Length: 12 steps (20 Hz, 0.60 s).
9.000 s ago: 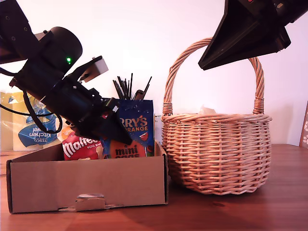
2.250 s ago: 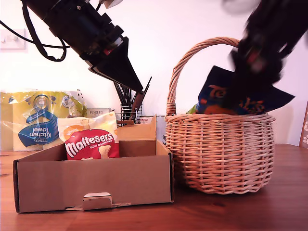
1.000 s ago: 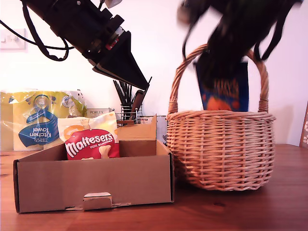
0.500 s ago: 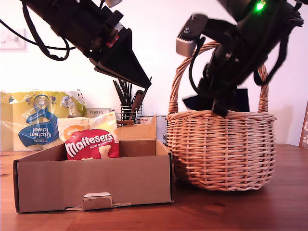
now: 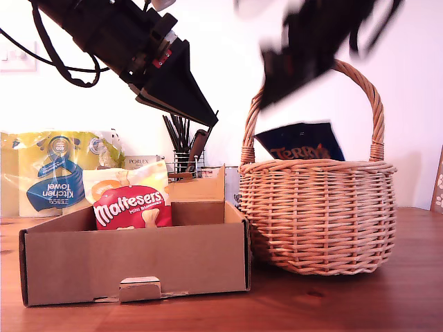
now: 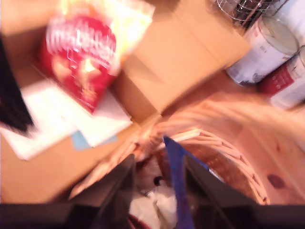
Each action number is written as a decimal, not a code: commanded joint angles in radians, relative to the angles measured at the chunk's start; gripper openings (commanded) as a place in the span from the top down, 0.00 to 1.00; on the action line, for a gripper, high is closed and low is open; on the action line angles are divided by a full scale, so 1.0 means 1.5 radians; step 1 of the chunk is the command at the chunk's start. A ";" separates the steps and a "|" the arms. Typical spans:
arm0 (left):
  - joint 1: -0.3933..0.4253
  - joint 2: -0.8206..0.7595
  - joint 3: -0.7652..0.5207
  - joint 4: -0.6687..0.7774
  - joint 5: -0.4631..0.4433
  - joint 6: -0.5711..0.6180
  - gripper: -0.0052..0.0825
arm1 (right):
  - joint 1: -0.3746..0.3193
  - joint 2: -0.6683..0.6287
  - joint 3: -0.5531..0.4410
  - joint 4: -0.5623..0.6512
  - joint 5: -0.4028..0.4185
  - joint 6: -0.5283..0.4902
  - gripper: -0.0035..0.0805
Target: Move the bags of Easter eggs from the cardboard box on the left into the woven basket on the right side.
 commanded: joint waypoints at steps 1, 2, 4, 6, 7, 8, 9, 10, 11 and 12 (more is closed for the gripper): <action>0.005 0.006 -0.007 0.000 0.000 -0.003 0.96 | 0.011 -0.007 0.012 -0.041 -0.022 0.020 0.54; 0.011 0.006 -0.007 0.000 0.001 -0.003 0.96 | 0.016 -0.013 0.024 -0.059 -0.031 0.030 0.54; 0.025 0.006 -0.007 -0.007 -0.003 -0.002 0.96 | 0.029 -0.029 0.040 -0.095 -0.031 0.039 0.54; 0.046 0.006 -0.007 -0.015 -0.021 -0.001 0.96 | 0.043 -0.049 0.041 -0.122 -0.033 0.072 0.78; 0.062 0.006 -0.007 -0.012 -0.027 0.005 0.96 | 0.048 -0.060 0.041 -0.139 -0.042 0.079 0.99; 0.079 0.006 -0.007 -0.005 -0.030 0.010 0.96 | 0.052 -0.070 0.040 -0.146 -0.044 0.090 0.97; 0.095 0.006 -0.007 0.008 -0.030 0.018 0.96 | 0.058 -0.080 0.040 -0.147 -0.043 0.097 0.97; 0.108 0.006 -0.007 0.025 -0.036 0.022 0.96 | 0.066 -0.094 0.040 -0.146 -0.041 0.098 0.97; 0.121 0.006 -0.007 0.045 -0.038 0.032 0.96 | 0.075 -0.107 0.040 -0.146 -0.040 0.100 0.97; 0.133 0.006 -0.007 0.062 -0.036 0.034 0.96 | 0.083 -0.120 0.038 -0.146 -0.036 0.116 0.97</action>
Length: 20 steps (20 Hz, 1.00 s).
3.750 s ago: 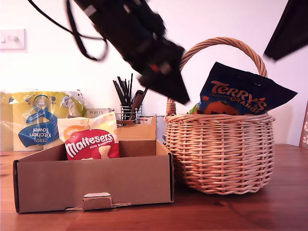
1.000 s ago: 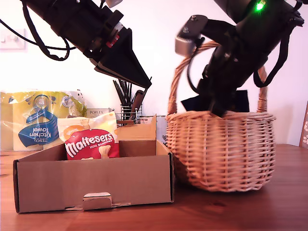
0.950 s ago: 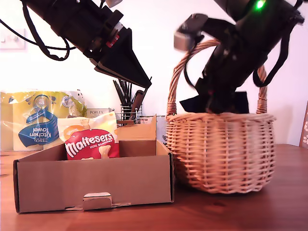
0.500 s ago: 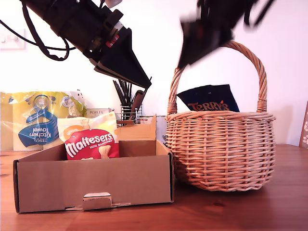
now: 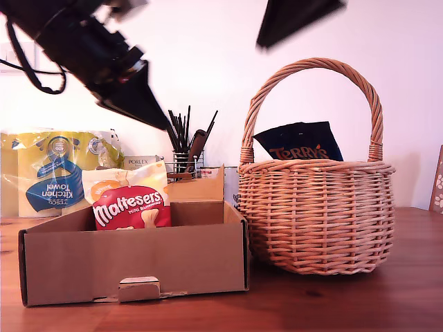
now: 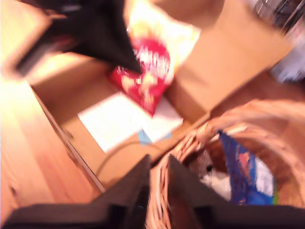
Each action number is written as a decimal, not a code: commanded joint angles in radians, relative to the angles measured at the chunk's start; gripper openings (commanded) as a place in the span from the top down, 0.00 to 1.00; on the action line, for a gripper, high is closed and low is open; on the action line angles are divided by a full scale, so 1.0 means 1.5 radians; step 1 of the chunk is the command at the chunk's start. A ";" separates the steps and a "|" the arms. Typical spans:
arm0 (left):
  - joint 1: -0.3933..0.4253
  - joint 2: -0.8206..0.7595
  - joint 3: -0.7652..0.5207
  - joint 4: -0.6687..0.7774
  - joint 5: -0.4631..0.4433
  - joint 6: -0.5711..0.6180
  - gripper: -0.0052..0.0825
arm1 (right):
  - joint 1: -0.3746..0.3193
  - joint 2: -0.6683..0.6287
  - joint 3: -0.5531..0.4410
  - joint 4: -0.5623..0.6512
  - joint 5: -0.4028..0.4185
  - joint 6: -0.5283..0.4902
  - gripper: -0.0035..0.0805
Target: Move the bags of Easter eggs from the cardboard box on the left into the woven basket on the right side.
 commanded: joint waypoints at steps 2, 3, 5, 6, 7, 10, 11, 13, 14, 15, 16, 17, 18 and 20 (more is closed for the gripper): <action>0.032 0.006 -0.007 0.020 0.029 0.007 0.96 | 0.020 -0.038 -0.011 -0.001 0.029 0.031 0.97; 0.053 0.006 -0.007 0.018 0.048 -0.001 0.96 | 0.020 -0.054 -0.024 0.000 0.035 0.034 0.97; 0.098 0.006 -0.007 0.016 0.080 -0.009 0.96 | 0.020 -0.088 -0.059 0.013 0.036 0.052 0.97; 0.122 0.006 -0.007 0.014 0.091 -0.011 0.96 | 0.020 -0.102 -0.080 0.021 0.036 0.065 0.97; 0.146 0.006 -0.007 0.009 0.109 -0.014 0.96 | 0.020 -0.125 -0.105 0.035 0.037 0.069 0.97; 0.212 0.006 -0.010 0.003 0.186 -0.011 0.96 | 0.019 -0.172 -0.175 0.059 0.048 0.090 0.97; 0.230 0.006 -0.010 0.003 0.198 -0.011 0.96 | 0.019 -0.181 -0.193 0.063 0.048 0.099 0.97; 0.263 0.010 -0.010 0.003 0.202 -0.007 0.92 | 0.018 -0.186 -0.208 0.065 0.047 0.103 0.97; 0.273 0.017 -0.010 0.003 0.214 0.024 0.80 | 0.018 -0.185 -0.208 0.070 0.047 0.102 0.97; 0.279 0.022 -0.010 0.000 0.226 0.066 0.61 | 0.018 -0.183 -0.208 0.083 0.045 0.102 0.97; 0.281 0.032 -0.010 0.000 0.227 0.084 0.43 | 0.018 -0.182 -0.208 0.096 0.045 0.103 0.97; 0.282 0.041 -0.010 -0.001 0.224 0.123 0.35 | 0.018 -0.182 -0.208 0.107 0.045 0.102 0.97; 0.282 0.052 -0.010 0.002 0.217 0.136 0.35 | 0.018 -0.182 -0.208 0.114 0.045 0.103 0.97; 0.282 0.082 -0.010 0.009 0.213 0.136 0.35 | 0.018 -0.182 -0.208 0.115 0.045 0.102 0.97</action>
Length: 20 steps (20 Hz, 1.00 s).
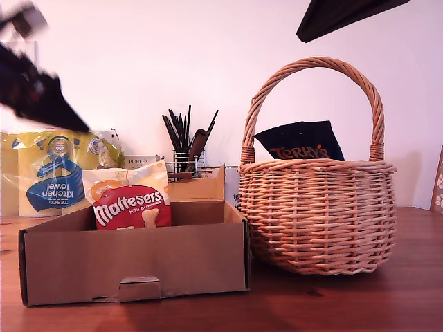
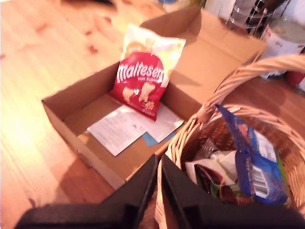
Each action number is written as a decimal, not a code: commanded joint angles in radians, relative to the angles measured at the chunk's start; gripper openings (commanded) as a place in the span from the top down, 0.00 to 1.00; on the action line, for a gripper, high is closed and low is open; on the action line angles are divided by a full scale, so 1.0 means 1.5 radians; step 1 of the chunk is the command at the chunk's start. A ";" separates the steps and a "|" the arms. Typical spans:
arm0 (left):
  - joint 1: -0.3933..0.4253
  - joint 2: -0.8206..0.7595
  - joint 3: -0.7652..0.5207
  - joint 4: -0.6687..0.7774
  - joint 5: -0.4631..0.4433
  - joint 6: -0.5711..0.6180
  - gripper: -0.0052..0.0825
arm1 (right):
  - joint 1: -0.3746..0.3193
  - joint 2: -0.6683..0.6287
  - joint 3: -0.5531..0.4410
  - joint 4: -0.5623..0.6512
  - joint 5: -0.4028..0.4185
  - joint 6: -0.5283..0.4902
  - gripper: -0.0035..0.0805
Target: Move the bags of Easter eggs from the cardboard box on the left into the woven basket on the right side.
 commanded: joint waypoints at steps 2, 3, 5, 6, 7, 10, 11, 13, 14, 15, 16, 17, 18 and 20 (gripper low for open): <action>-0.001 0.046 -0.010 0.008 -0.004 0.010 0.35 | -0.002 0.006 -0.002 0.010 -0.005 0.002 0.97; 0.001 0.056 -0.010 0.014 -0.009 0.009 0.35 | -0.002 0.013 -0.002 0.017 -0.011 0.001 0.97; 0.001 0.072 -0.010 0.032 -0.026 0.009 0.35 | -0.002 0.031 -0.002 0.047 -0.036 0.000 0.97; 0.001 0.075 -0.010 0.034 -0.025 0.009 0.35 | -0.002 0.040 -0.002 0.066 -0.041 0.000 0.97; 0.001 0.078 -0.010 0.035 -0.024 0.009 0.37 | -0.002 0.051 -0.002 0.083 -0.042 0.000 0.97; 0.001 0.083 -0.010 0.040 -0.025 0.009 0.39 | -0.002 0.085 -0.002 0.120 -0.058 0.000 0.97; 0.001 0.086 -0.010 0.041 -0.025 0.009 0.39 | -0.002 0.092 -0.002 0.125 -0.058 0.000 0.97; 0.002 0.098 -0.010 0.054 -0.025 0.009 0.39 | -0.002 0.104 -0.001 0.128 -0.070 0.000 0.97; 0.003 0.106 -0.010 0.062 -0.028 0.009 0.39 | -0.002 0.107 -0.001 0.129 -0.070 0.000 0.97; 0.004 0.111 -0.010 0.065 -0.027 0.009 0.39 | -0.002 0.107 -0.001 0.129 -0.071 0.000 0.97; 0.004 0.118 -0.010 0.067 -0.019 0.008 0.39 | -0.002 0.107 -0.001 0.129 -0.071 0.000 0.97; 0.004 0.121 -0.010 0.066 -0.018 0.008 0.39 | -0.002 0.107 -0.001 0.129 -0.071 0.000 0.97; 0.004 0.127 -0.010 0.067 -0.019 0.008 0.39 | -0.002 0.107 -0.001 0.129 -0.071 0.000 0.97; 0.005 0.130 -0.010 0.076 -0.022 0.007 0.39 | -0.002 0.107 -0.001 0.130 -0.071 0.000 0.97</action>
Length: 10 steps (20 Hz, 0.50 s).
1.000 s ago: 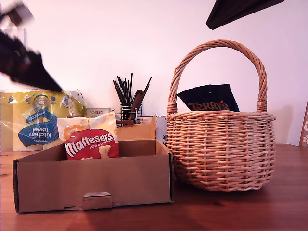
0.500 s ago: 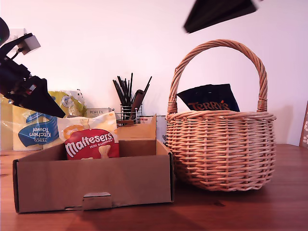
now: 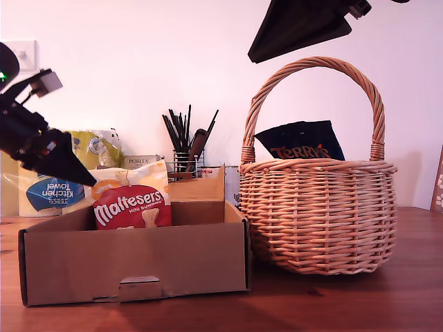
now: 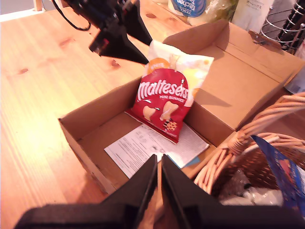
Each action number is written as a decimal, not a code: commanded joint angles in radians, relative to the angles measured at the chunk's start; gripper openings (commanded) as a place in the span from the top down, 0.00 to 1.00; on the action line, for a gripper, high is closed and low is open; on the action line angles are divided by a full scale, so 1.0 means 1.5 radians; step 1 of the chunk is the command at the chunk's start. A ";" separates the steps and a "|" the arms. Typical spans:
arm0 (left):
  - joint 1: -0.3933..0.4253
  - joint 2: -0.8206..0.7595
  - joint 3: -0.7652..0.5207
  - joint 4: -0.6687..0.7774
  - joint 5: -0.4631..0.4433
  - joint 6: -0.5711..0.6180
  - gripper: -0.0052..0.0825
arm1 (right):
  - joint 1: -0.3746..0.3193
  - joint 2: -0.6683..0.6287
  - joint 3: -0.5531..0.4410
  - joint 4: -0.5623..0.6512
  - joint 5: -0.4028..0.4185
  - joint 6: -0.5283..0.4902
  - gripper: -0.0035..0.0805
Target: Move the bags of Easter eggs from the cardboard box on the left into the woven basket on the right side.
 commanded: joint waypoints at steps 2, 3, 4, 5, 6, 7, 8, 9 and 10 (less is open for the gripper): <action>0.003 0.011 -0.009 0.010 0.023 -0.018 0.39 | -0.001 0.001 -0.001 0.005 -0.002 0.001 0.97; 0.004 0.011 -0.009 0.008 0.037 -0.019 0.40 | -0.001 0.001 -0.001 0.009 -0.002 0.001 0.97; 0.001 0.011 -0.009 0.008 0.047 -0.019 0.43 | -0.001 0.001 -0.001 0.015 -0.002 0.001 0.97; -0.005 0.011 -0.009 0.007 0.051 -0.039 0.46 | -0.001 0.001 -0.001 0.021 -0.002 0.001 0.97; -0.011 0.011 -0.009 0.001 0.053 -0.047 0.49 | -0.001 0.001 -0.001 0.030 -0.002 0.001 0.97; -0.013 0.011 -0.009 -0.008 0.056 -0.046 0.52 | -0.001 0.001 -0.001 0.034 -0.002 0.001 0.97; -0.017 0.011 -0.009 -0.017 0.060 -0.047 0.57 | -0.001 0.001 -0.001 0.034 -0.002 0.001 0.97; -0.020 0.011 -0.009 -0.022 0.062 -0.046 0.63 | -0.001 0.001 -0.001 0.034 -0.002 0.002 0.97; -0.023 0.011 -0.009 -0.028 0.070 -0.046 0.68 | -0.001 0.001 -0.001 0.033 -0.002 0.002 0.97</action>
